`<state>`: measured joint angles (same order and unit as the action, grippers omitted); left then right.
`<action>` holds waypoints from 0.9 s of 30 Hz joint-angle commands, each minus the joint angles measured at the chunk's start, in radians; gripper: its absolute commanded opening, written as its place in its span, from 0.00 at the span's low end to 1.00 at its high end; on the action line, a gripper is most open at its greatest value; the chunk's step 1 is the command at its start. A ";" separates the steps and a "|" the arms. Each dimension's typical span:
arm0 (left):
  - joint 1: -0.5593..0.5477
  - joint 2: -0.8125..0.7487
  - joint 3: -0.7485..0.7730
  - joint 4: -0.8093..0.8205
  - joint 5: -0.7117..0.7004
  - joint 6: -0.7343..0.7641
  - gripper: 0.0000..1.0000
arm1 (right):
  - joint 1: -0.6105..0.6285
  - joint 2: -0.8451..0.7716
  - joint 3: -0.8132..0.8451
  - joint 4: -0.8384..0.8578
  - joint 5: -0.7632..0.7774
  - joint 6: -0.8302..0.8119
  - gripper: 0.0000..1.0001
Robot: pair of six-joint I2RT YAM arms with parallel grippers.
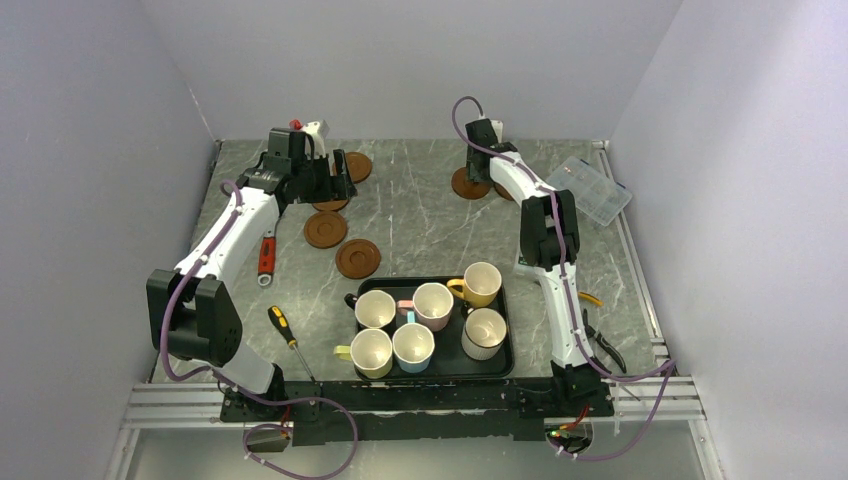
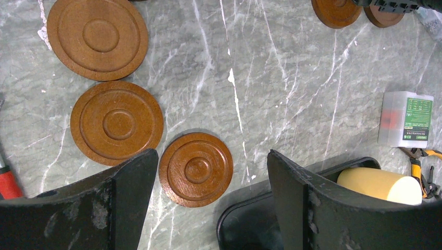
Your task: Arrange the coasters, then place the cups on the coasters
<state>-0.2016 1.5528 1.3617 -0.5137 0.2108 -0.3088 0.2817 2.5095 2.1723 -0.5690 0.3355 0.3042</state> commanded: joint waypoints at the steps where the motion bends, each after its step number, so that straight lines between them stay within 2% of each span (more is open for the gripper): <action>1: -0.002 -0.022 -0.002 0.026 -0.005 -0.005 0.82 | -0.008 -0.059 0.029 -0.040 -0.055 -0.033 0.58; 7: -0.001 -0.037 -0.006 0.030 -0.008 -0.007 0.82 | -0.002 -0.155 0.052 -0.067 -0.124 -0.042 0.61; 12: 0.004 -0.053 -0.009 0.035 -0.007 -0.020 0.85 | 0.048 -0.249 -0.025 -0.043 -0.179 -0.037 0.61; 17: 0.045 -0.071 -0.026 0.060 0.026 -0.054 0.87 | 0.157 -0.298 -0.091 -0.026 -0.170 -0.026 0.62; 27: 0.081 -0.102 -0.027 0.057 -0.031 -0.045 0.87 | 0.378 -0.302 -0.173 0.030 -0.194 0.044 0.65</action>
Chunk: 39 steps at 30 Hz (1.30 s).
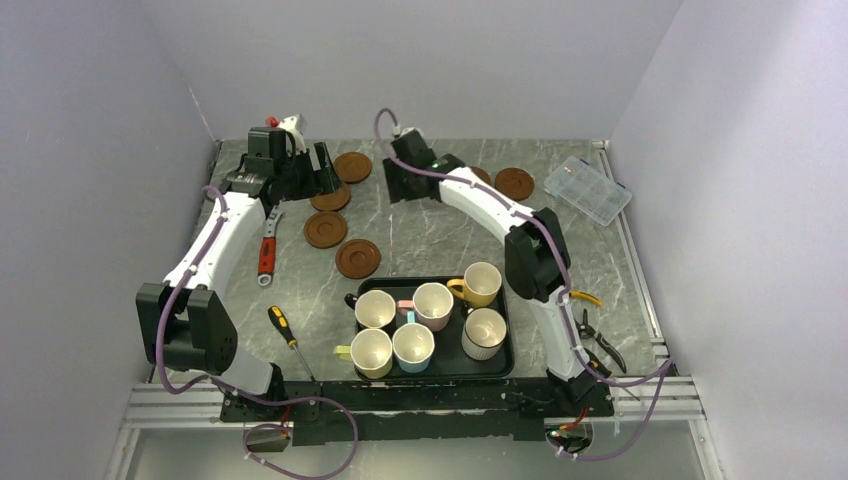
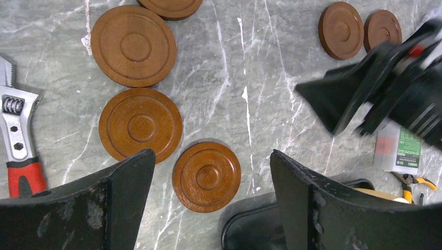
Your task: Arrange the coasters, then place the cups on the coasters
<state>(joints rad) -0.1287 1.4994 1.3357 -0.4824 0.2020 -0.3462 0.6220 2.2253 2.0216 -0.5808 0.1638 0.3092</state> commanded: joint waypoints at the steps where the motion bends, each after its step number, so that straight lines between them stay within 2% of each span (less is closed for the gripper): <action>1: 0.011 -0.048 -0.001 0.025 -0.021 -0.007 0.87 | 0.053 -0.013 -0.023 0.038 -0.023 0.045 0.66; 12: 0.027 -0.058 -0.003 0.027 -0.019 -0.010 0.87 | 0.180 0.061 -0.070 0.058 -0.042 0.050 0.73; 26: 0.035 -0.062 -0.004 0.030 -0.013 -0.018 0.88 | 0.244 0.152 -0.044 0.057 -0.014 0.033 0.76; 34: 0.044 -0.066 -0.004 0.028 -0.013 -0.021 0.88 | 0.257 0.162 -0.081 0.050 0.064 0.057 0.70; 39: 0.047 -0.069 -0.005 0.028 -0.019 -0.021 0.87 | 0.244 0.150 -0.095 0.024 0.182 0.069 0.63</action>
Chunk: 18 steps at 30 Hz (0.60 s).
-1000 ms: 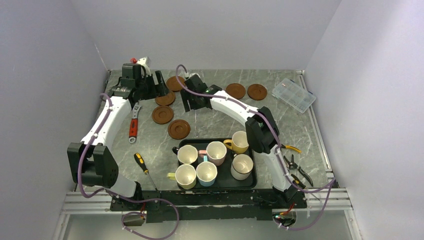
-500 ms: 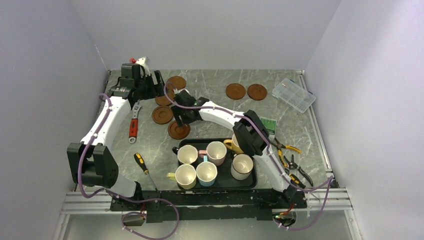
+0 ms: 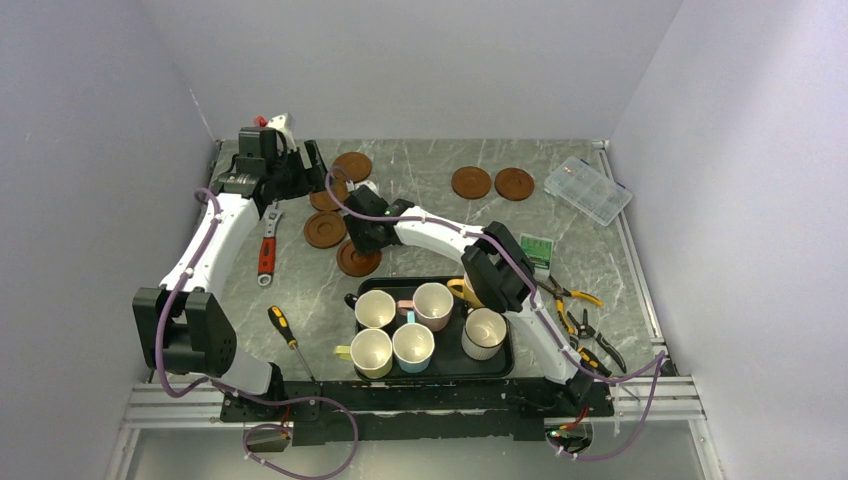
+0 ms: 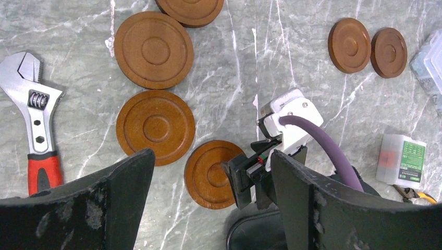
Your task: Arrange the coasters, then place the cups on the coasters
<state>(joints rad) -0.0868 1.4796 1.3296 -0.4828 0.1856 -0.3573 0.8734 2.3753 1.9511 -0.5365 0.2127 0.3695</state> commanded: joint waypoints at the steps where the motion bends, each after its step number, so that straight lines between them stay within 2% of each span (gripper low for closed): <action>1: 0.006 -0.049 0.002 0.029 -0.002 -0.009 0.87 | -0.016 -0.007 -0.034 -0.022 0.143 0.009 0.62; 18: 0.019 -0.048 -0.005 0.035 0.001 -0.018 0.88 | -0.264 -0.210 -0.338 0.012 0.190 0.020 0.57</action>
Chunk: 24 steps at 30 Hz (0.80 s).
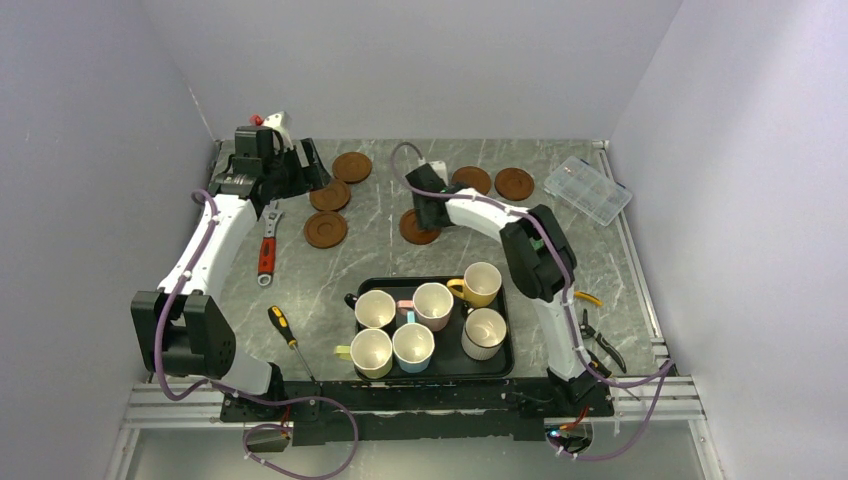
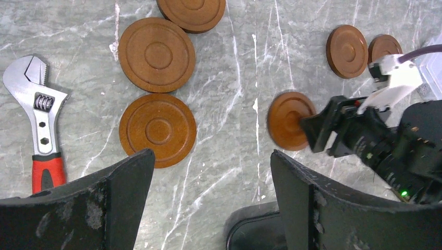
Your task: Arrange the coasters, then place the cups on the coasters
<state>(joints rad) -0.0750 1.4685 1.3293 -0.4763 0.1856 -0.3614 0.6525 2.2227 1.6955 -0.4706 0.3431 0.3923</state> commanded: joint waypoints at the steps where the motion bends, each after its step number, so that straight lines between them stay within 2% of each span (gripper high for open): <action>1: 0.007 -0.037 -0.004 0.029 0.001 -0.016 0.87 | -0.058 -0.072 -0.104 -0.052 0.058 0.001 0.57; 10: 0.009 -0.037 -0.006 0.031 0.006 -0.019 0.87 | -0.173 -0.164 -0.232 -0.053 0.054 0.047 0.56; 24: 0.010 -0.034 -0.008 0.030 -0.007 -0.016 0.87 | -0.308 -0.174 -0.233 -0.077 0.030 0.070 0.54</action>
<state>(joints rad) -0.0711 1.4685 1.3285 -0.4755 0.1856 -0.3641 0.3840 2.0663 1.4681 -0.4870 0.3573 0.4553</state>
